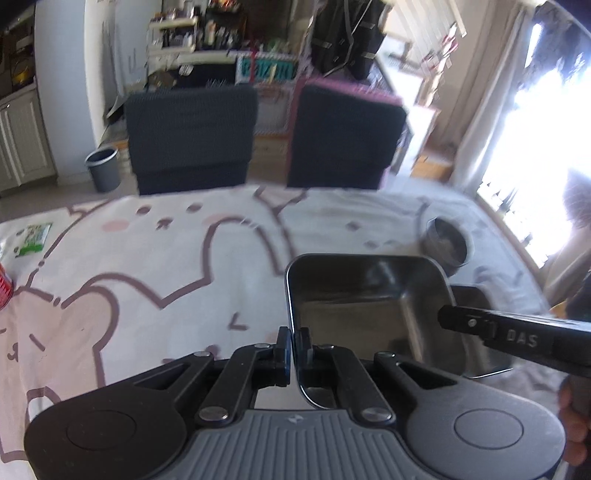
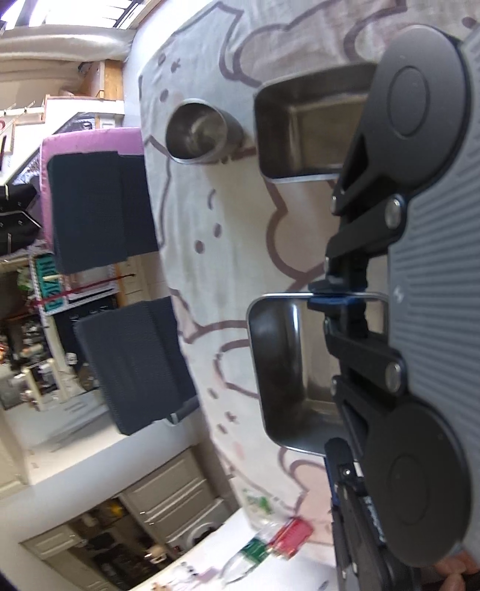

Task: Organize plates and bowls
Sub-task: 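Lift the square steel tray with both tools off the cloth, then carry the square steel tray with both tools toward the stacked bowls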

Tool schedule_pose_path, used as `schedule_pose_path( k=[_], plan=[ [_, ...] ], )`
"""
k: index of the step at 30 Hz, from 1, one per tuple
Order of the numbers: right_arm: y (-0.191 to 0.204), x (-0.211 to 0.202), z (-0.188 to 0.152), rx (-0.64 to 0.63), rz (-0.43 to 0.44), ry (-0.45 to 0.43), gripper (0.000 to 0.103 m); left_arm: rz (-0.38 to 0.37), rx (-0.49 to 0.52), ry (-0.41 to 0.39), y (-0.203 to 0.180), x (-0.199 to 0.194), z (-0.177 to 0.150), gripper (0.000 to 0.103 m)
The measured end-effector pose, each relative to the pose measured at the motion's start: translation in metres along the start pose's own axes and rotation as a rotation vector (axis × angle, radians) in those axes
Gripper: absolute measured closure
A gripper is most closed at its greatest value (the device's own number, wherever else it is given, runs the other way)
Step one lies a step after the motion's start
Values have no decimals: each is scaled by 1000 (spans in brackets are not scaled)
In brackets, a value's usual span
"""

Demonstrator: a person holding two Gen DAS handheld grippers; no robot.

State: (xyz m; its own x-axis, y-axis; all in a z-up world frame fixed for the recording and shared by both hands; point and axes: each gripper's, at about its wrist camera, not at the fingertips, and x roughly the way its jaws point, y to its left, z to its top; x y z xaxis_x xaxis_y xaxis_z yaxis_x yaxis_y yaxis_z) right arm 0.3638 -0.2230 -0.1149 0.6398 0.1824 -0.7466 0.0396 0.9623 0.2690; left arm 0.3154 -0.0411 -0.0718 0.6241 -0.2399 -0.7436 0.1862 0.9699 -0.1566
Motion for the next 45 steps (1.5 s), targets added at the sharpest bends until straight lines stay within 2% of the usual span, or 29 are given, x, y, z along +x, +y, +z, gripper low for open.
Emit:
schedule_pose_path(
  k=[7, 15, 23, 30, 38, 45],
  plan=[
    [-24, -54, -9, 7, 11, -68, 100, -72, 7, -54, -29, -38, -10, 99],
    [-54, -107, -26, 16, 33, -107, 100, -141, 9, -37, -55, -61, -29, 99],
    [-79, -124, -47, 10, -7, -45, 100, -186, 21, 54, -81, -53, -54, 98],
    [-103, -113, -61, -16, -71, 48, 100, -214, 67, 144, -105, -33, -78, 95],
    [-124, -99, -73, -46, -117, 143, 100, -198, 163, 231, -127, -9, -100, 93],
    [-124, -94, -77, -85, -141, 185, 100, -170, 241, 285, -140, 10, -110, 92]
  ],
)
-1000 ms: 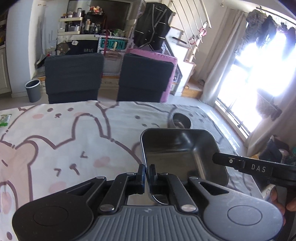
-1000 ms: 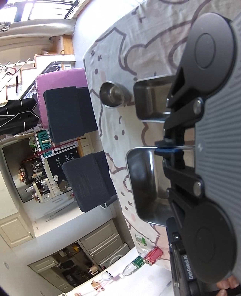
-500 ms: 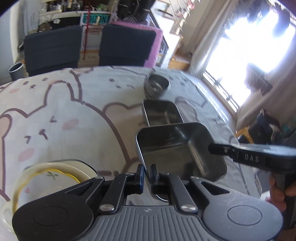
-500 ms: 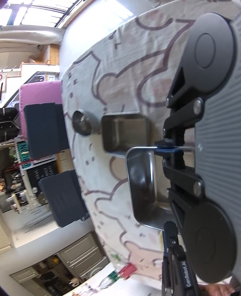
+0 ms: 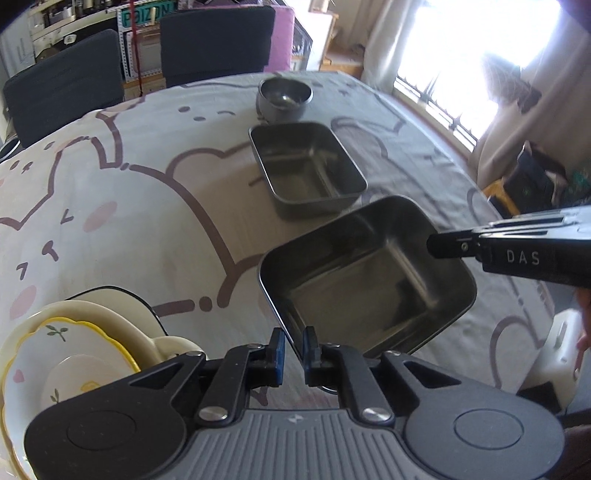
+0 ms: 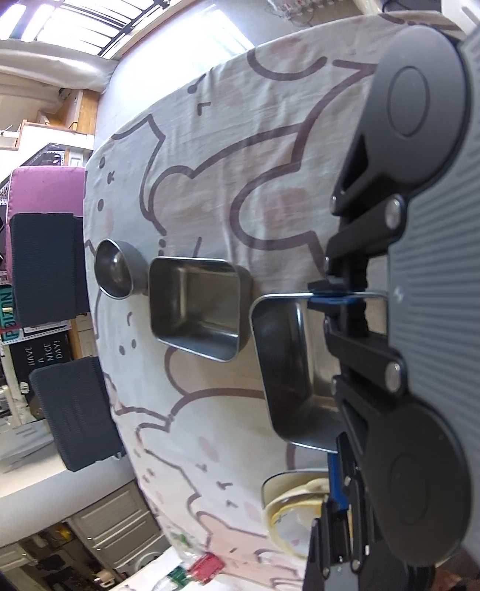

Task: Organize plates and bowls
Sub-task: 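Carry the square steel tray with both tools toward the stacked bowls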

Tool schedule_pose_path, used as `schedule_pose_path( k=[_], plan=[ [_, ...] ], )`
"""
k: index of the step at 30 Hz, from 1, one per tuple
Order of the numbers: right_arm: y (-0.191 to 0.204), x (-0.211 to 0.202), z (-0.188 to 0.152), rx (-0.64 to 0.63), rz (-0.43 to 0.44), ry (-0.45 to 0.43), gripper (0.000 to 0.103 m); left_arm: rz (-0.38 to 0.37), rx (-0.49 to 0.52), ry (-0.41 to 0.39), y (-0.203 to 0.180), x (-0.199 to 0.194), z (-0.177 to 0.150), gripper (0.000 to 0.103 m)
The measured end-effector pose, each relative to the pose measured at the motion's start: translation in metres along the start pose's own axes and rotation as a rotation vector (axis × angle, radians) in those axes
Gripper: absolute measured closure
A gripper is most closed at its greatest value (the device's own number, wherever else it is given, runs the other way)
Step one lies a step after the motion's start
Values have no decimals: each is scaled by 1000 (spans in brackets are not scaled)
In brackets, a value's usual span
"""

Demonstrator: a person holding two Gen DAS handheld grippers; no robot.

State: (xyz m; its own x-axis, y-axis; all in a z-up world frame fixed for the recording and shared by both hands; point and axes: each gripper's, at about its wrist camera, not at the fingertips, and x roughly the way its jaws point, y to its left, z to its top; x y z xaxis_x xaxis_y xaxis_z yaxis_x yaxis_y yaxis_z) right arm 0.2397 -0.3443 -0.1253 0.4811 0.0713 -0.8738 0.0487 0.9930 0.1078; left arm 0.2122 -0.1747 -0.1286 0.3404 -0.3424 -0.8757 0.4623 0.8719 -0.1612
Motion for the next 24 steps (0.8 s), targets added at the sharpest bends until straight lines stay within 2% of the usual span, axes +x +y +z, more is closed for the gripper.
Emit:
schedule_pose_path(
  k=[13, 24],
  plan=[
    [-5, 18, -5, -46, -60, 76, 99, 15, 95, 71, -19, 28, -3, 90],
    [-10, 32, -4, -63, -96, 113, 99, 11, 127, 84, -24, 36, -2, 89]
  ],
)
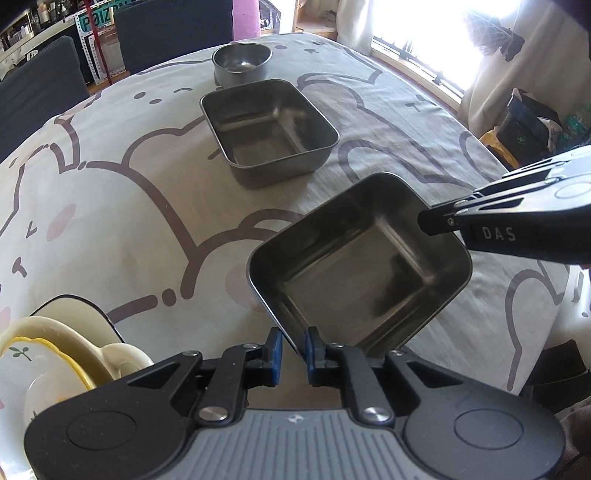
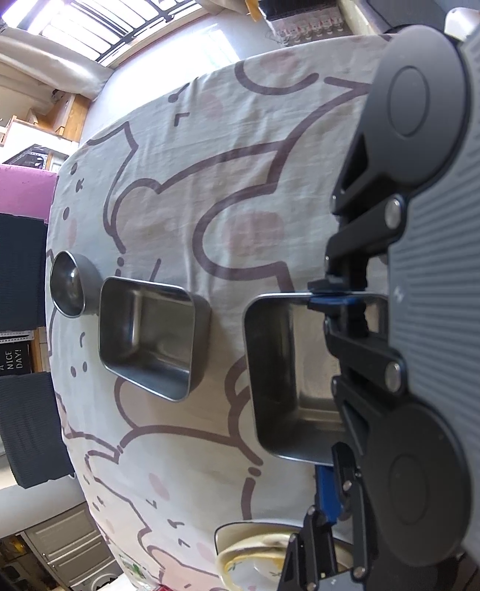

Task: Organize plates and bowls
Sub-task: 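Carry the square steel tray with both tools toward the stacked bowls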

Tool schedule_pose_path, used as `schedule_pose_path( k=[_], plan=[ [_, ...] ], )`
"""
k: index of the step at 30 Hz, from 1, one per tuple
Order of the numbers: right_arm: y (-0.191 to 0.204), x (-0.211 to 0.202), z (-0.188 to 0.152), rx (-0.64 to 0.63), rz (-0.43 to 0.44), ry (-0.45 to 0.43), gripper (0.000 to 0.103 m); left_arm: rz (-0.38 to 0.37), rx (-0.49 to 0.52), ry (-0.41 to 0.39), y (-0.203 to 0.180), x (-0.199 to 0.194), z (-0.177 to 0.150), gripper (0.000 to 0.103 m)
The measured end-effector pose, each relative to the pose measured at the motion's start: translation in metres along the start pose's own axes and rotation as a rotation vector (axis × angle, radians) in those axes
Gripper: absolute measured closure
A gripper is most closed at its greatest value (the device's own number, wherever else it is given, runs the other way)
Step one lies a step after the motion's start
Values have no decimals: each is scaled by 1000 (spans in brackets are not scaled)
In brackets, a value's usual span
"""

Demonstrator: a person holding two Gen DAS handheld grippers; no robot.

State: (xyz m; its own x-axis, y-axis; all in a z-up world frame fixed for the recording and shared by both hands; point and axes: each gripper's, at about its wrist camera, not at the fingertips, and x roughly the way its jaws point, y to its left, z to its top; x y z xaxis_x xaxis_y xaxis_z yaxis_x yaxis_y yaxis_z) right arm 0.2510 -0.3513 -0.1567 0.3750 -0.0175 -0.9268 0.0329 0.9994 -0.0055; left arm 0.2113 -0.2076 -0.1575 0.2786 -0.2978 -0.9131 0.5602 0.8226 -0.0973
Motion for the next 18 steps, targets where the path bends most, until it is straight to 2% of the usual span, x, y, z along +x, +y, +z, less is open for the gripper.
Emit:
schedule_pose_path(
  k=[18],
  plan=[
    [-5, 19, 3, 28, 9, 24, 99, -22, -25, -7, 6, -3, 4, 89]
  ],
)
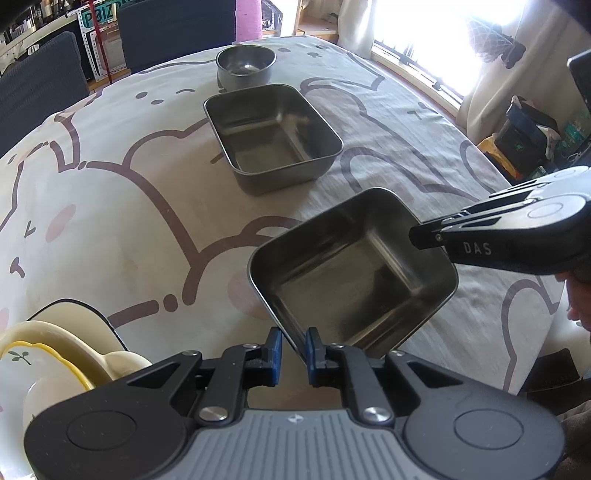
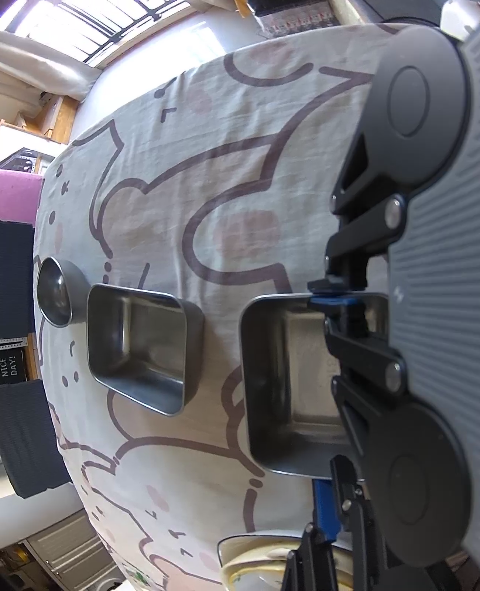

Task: Organize plates and bowls
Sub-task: 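Carry the square steel tray with both tools toward the stacked bowls, then lower the square tray and open both tools to release it, then move both tools to the rectangular stainless steel tray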

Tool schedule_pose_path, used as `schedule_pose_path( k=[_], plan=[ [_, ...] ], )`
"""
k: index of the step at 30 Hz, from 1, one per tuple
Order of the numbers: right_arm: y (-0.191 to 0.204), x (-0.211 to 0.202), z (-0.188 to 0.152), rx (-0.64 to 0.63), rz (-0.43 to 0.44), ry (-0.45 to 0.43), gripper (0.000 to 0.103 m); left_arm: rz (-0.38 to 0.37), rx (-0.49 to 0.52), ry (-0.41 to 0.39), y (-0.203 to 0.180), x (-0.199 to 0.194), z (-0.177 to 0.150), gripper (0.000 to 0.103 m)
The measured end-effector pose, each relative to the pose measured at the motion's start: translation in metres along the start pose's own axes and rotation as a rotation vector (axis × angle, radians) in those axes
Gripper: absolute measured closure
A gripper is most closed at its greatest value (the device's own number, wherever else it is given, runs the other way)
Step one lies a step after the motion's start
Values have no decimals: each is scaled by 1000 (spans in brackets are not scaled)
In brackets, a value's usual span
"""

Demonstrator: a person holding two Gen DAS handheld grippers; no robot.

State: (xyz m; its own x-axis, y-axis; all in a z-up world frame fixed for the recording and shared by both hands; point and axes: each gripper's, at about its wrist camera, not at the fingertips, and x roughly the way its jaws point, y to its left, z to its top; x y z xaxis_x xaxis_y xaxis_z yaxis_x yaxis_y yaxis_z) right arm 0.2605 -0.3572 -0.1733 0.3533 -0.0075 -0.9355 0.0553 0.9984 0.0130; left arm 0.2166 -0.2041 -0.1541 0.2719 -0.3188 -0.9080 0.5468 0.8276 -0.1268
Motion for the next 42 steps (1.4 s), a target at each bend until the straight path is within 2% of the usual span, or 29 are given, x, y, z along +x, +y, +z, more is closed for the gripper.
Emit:
schedule_pose_path(
  k=[7, 17, 21, 23, 25, 27, 30, 33, 35, 38, 42],
  plan=[
    [0, 5, 1, -4, -10, 10, 98, -8, 0, 0, 0, 0, 1, 89],
    [-3, 7, 0, 6, 36, 26, 87, -12, -8, -3, 3, -3, 2, 88],
    [0, 5, -3, -10, 44, 32, 79, -18, -15, -5, 5, -4, 2, 85],
    [1, 3, -4, -16, 45, 33, 74, -19, -14, -6, 6, -5, 3, 77],
    [2, 1, -5, -24, 38, 32, 57, -18, -9, -8, 5, -6, 3, 75],
    [2, -2, -5, -28, 32, 27, 49, -15, 0, -14, 5, -8, 4, 71],
    [1, -10, -6, -23, 34, 17, 43, -13, 15, -38, 6, -15, 6, 61],
    [-3, -20, -6, -8, 36, -8, 30, -14, 9, -78, 9, -25, 9, 43],
    [-6, -27, -7, 6, 37, -33, 24, -7, -3, -120, 13, -31, 11, 23],
    [-12, -36, -6, 50, 30, -85, 12, 2, -28, -180, 21, -39, 15, 12],
    [-22, -45, -1, 134, 28, -166, 2, 35, -62, -232, 34, -43, 24, 6]
  ],
)
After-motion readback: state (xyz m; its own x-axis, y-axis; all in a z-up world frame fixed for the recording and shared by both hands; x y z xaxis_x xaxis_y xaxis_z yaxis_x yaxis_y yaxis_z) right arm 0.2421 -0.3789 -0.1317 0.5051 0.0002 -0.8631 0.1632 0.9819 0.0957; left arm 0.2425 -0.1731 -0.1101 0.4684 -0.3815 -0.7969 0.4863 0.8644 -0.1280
